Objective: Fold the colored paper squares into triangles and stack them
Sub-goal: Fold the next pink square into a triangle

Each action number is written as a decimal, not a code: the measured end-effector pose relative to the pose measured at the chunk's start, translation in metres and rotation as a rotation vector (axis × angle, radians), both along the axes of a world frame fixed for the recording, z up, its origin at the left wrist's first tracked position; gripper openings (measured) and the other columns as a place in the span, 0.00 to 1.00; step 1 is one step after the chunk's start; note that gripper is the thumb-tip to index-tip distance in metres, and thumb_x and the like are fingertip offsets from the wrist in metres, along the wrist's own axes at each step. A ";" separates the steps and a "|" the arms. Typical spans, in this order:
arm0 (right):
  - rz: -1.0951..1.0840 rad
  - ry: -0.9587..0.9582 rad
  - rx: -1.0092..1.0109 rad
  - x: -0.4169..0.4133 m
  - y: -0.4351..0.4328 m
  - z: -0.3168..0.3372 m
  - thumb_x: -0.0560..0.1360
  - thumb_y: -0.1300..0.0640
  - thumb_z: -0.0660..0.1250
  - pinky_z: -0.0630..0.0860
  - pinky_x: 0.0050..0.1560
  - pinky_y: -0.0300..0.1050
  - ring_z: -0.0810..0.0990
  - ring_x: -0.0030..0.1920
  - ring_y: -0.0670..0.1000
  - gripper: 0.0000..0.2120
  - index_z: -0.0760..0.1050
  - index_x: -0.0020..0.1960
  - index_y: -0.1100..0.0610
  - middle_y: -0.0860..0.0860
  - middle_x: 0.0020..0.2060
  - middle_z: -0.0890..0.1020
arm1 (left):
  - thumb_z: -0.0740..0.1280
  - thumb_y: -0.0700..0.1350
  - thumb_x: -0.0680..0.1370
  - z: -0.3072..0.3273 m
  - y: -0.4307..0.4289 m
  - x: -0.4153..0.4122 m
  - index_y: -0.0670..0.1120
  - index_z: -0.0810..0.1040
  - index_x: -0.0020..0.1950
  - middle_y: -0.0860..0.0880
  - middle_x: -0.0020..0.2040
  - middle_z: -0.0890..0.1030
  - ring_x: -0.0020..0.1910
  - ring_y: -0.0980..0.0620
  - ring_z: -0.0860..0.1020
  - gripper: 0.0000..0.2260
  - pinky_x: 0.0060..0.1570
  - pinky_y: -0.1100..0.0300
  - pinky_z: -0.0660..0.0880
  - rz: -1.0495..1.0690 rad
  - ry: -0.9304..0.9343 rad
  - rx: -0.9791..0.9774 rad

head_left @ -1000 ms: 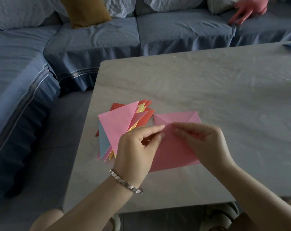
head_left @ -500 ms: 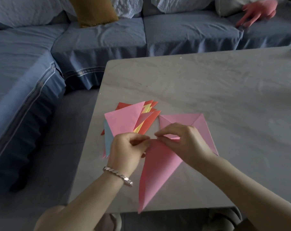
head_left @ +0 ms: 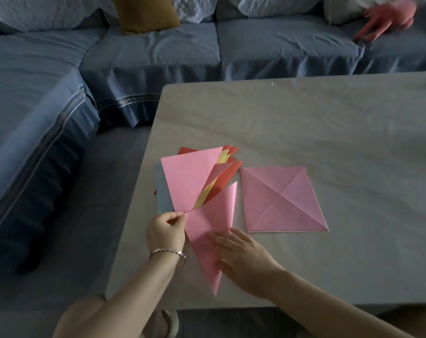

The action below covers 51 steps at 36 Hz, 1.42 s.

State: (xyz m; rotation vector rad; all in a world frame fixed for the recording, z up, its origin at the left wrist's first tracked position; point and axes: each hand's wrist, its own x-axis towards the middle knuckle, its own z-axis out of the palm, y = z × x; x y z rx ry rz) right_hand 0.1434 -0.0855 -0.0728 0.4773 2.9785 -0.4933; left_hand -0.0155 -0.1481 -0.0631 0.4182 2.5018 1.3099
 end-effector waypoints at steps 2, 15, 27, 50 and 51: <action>-0.037 -0.061 0.018 0.002 0.001 0.002 0.74 0.43 0.43 0.52 0.69 0.54 0.69 0.68 0.45 0.29 0.71 0.66 0.51 0.46 0.66 0.72 | 0.70 0.39 0.71 -0.003 -0.001 -0.001 0.39 0.83 0.44 0.42 0.43 0.84 0.41 0.47 0.79 0.05 0.41 0.62 0.69 -0.004 0.013 -0.002; -0.310 -0.085 0.111 -0.025 0.050 0.004 0.81 0.46 0.47 0.37 0.72 0.48 0.49 0.75 0.47 0.26 0.54 0.75 0.58 0.51 0.75 0.55 | 0.70 0.40 0.71 -0.009 -0.002 -0.004 0.40 0.83 0.44 0.43 0.44 0.84 0.43 0.48 0.79 0.05 0.42 0.64 0.68 -0.039 0.049 -0.016; -0.427 -0.123 0.035 -0.044 0.072 0.001 0.79 0.43 0.50 0.35 0.72 0.49 0.40 0.75 0.48 0.31 0.48 0.75 0.59 0.51 0.76 0.50 | 0.70 0.41 0.71 -0.011 -0.001 -0.004 0.41 0.83 0.44 0.44 0.43 0.84 0.41 0.48 0.78 0.05 0.41 0.63 0.67 -0.027 0.058 -0.033; -0.101 -0.286 0.067 0.002 0.001 0.007 0.61 0.25 0.61 0.32 0.71 0.56 0.30 0.72 0.55 0.62 0.35 0.74 0.64 0.58 0.74 0.36 | 0.68 0.41 0.73 -0.012 -0.002 0.001 0.40 0.82 0.44 0.43 0.45 0.83 0.46 0.45 0.79 0.06 0.43 0.63 0.67 -0.024 0.096 -0.065; -0.091 -0.284 0.068 0.003 -0.002 0.007 0.62 0.25 0.61 0.30 0.70 0.55 0.30 0.72 0.56 0.62 0.35 0.74 0.64 0.58 0.74 0.36 | 0.68 0.41 0.73 -0.011 -0.002 0.001 0.40 0.82 0.44 0.43 0.45 0.83 0.46 0.45 0.79 0.05 0.43 0.63 0.67 -0.020 0.087 -0.059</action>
